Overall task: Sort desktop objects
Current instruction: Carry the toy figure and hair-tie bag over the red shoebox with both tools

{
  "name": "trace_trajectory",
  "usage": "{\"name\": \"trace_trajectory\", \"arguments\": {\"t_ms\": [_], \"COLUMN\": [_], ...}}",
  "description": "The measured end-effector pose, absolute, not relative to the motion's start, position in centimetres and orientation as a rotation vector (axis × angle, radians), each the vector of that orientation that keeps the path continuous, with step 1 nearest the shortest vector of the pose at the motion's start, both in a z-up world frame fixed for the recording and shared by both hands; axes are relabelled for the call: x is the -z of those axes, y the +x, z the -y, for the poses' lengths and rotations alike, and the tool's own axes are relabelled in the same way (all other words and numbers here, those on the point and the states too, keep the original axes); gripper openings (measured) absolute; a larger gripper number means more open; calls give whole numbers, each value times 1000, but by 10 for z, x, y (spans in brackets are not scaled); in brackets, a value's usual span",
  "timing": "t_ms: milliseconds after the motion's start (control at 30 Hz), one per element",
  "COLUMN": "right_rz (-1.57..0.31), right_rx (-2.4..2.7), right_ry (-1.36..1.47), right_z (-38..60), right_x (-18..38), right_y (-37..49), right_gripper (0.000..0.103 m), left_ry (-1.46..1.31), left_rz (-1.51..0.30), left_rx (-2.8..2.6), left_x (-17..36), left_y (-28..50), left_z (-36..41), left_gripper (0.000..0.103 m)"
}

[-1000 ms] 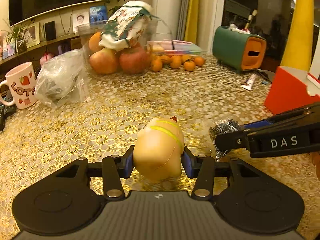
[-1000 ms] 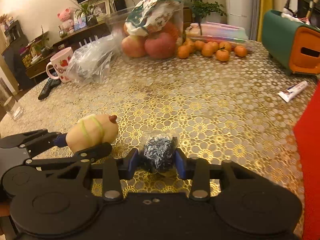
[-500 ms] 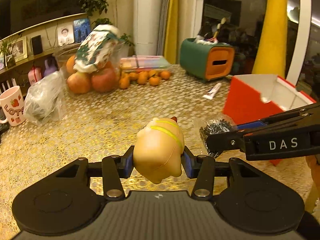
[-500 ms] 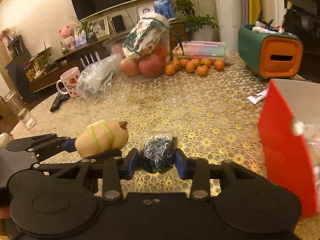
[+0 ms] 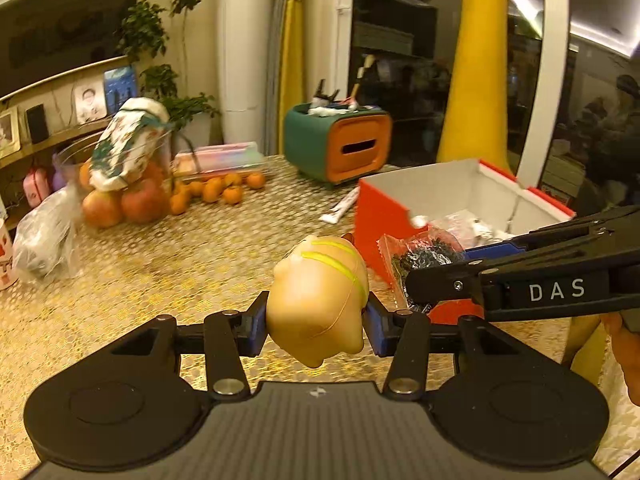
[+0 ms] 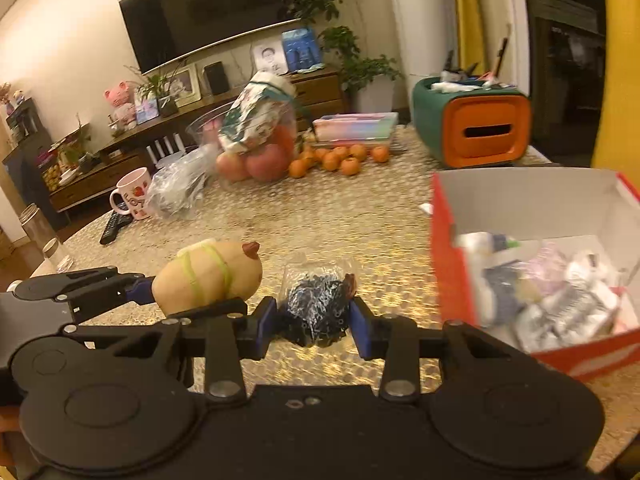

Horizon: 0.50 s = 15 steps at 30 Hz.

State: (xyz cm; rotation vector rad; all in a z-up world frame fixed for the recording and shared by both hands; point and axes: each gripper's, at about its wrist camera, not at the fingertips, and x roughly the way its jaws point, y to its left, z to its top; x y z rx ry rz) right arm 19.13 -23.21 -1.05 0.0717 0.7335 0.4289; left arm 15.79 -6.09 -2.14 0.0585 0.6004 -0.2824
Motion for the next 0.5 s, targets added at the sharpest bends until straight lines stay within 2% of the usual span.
{"name": "trace_trajectory", "arguments": {"t_ms": [500], "right_rz": [-687], "right_rx": [-324], "right_ry": [69], "right_z": [311], "right_x": [-6], "right_y": [163], "right_gripper": [38], "left_ry": [106], "left_rz": [-590], "left_rx": [383], "left_x": [8], "left_y": [151], "left_z": [134], "left_gripper": [47]}}
